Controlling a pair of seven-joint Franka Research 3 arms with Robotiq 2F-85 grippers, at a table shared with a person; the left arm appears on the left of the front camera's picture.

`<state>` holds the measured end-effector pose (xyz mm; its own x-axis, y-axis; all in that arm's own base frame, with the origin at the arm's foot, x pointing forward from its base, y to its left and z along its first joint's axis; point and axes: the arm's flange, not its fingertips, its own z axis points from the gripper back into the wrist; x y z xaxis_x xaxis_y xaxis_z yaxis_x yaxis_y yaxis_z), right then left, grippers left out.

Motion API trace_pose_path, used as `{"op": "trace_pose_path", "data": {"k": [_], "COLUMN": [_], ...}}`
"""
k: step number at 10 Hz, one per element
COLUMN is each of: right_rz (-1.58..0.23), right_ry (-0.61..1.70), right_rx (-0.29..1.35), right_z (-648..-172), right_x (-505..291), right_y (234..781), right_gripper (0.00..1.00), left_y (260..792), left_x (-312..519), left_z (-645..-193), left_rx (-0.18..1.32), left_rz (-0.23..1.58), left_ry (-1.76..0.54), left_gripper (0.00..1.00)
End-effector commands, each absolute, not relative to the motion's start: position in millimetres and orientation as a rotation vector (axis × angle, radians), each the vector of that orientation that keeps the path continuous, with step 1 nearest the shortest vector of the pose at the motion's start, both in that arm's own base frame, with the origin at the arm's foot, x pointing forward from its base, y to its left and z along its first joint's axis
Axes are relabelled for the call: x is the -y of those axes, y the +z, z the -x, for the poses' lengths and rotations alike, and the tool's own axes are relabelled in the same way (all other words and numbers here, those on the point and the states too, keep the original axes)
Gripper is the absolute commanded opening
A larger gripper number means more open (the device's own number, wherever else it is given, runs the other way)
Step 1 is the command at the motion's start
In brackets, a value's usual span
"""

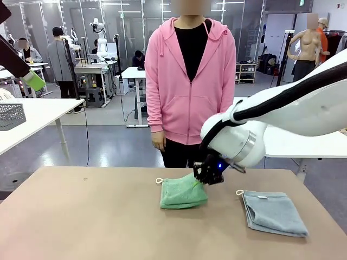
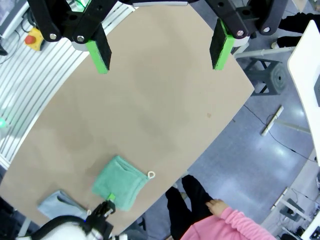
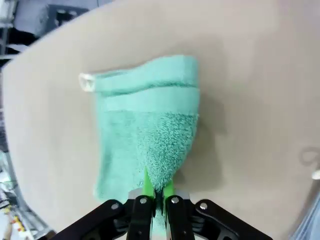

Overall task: Fold the towels and place them in the basket.
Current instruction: Stack the folded Towel with hook on the right side of the table.

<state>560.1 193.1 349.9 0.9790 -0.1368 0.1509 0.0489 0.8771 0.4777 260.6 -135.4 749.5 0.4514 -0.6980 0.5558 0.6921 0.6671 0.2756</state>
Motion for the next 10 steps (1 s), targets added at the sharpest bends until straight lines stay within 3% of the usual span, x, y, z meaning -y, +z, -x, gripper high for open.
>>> {"op": "trace_pose_path", "data": {"k": [1, 4, 10], "right_rz": [-0.435, -0.259, -0.242], "right_ry": [-0.032, 0.055, 0.044], "right_rx": [0.246, 0.265, 0.218], "right_z": [-549.2, -537.6, -488.8], "right_x": [-166.2, -130.9, -36.9], "right_y": [400.8, 440.7, 443.9], "right_gripper": [0.07, 0.07, 0.07], "left_y": [749.8, 749.8, 749.8], "left_x": [135.8, 135.8, 135.8], "left_z": [-260.0, -260.0, -260.0], "left_rx": [0.692, 0.692, 0.692], "left_rz": [-0.004, -0.004, -0.004], "left_ry": [-0.857, -0.857, -0.857], "left_gripper": [1.00, 1.00, 1.00]}}
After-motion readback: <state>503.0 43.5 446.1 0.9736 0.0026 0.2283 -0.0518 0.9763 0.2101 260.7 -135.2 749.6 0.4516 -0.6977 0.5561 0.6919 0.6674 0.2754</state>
